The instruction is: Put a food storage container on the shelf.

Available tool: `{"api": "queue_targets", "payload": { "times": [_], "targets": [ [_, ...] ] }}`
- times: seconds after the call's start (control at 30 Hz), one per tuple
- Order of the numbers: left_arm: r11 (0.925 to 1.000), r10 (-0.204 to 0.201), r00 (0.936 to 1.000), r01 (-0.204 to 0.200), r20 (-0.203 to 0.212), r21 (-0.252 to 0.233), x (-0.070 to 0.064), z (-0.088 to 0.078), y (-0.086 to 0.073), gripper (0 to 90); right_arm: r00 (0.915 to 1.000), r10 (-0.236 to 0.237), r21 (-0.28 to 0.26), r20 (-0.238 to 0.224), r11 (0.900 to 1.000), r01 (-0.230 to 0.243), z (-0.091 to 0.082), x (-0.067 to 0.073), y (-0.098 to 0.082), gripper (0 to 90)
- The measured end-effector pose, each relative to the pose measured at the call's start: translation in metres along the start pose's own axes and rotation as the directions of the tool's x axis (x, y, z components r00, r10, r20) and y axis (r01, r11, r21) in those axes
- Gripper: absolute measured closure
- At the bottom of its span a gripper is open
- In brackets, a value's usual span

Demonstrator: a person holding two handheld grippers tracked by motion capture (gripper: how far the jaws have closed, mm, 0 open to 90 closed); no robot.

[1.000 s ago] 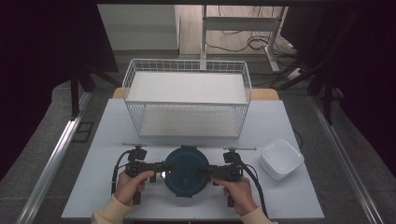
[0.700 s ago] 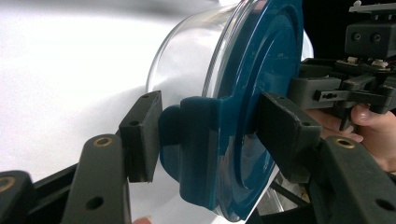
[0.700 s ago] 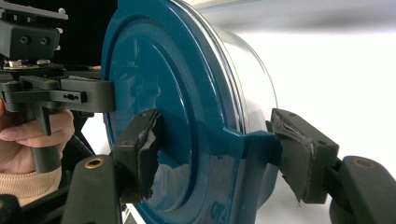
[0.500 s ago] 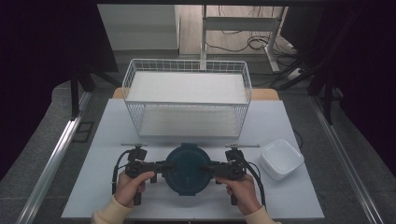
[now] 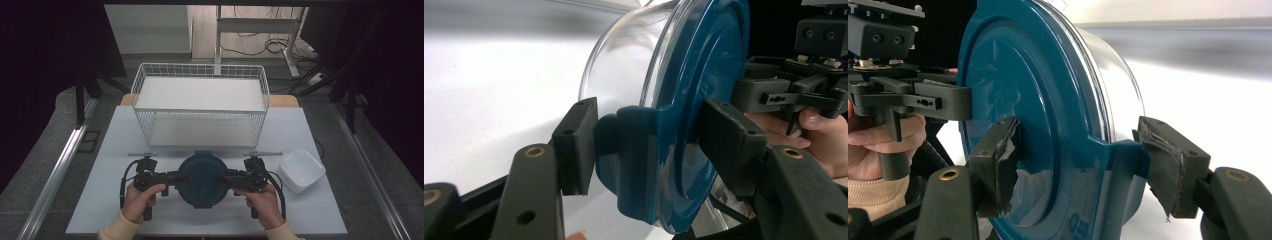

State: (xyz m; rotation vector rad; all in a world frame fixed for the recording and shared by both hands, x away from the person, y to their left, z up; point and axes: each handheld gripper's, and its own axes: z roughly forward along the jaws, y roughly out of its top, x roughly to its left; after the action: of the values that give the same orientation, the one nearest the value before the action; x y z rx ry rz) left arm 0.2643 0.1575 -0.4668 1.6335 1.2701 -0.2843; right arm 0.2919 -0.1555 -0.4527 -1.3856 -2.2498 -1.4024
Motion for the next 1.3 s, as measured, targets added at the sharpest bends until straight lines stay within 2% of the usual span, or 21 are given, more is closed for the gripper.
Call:
{"api": "queue_targets", "payload": {
  "times": [0.33, 0.63, 0.8, 1.3],
  "targets": [
    [0.9996, 0.021, 0.9998, -0.021, -0.003, -0.018, -0.005, -0.005, 0.013, 42.1, 0.9999, -0.017, -0.016, -0.001, 1.0, 0.017, -0.002, 0.004, 0.013, 34.7],
    [0.9979, 0.054, 0.9985, -0.054, -0.001, -0.037, -0.015, -0.011, 0.038, 42.1, 0.9986, -0.053, -0.053, 0.004, 0.997, 0.053, -0.013, 0.009, 0.035, 35.0],
    [0.9973, 0.056, 0.9984, -0.055, 0.005, -0.048, -0.018, -0.017, 0.049, 42.2, 0.9976, -0.068, -0.065, 0.007, 0.996, 0.069, -0.016, 0.015, 0.049, 35.3],
    [0.9904, 0.107, 0.9941, -0.106, 0.013, -0.089, -0.039, -0.037, 0.082, 42.1, 0.9908, -0.134, -0.11, 0.022, 0.985, 0.135, -0.034, 0.037, 0.087, 35.7]
  ]
}}
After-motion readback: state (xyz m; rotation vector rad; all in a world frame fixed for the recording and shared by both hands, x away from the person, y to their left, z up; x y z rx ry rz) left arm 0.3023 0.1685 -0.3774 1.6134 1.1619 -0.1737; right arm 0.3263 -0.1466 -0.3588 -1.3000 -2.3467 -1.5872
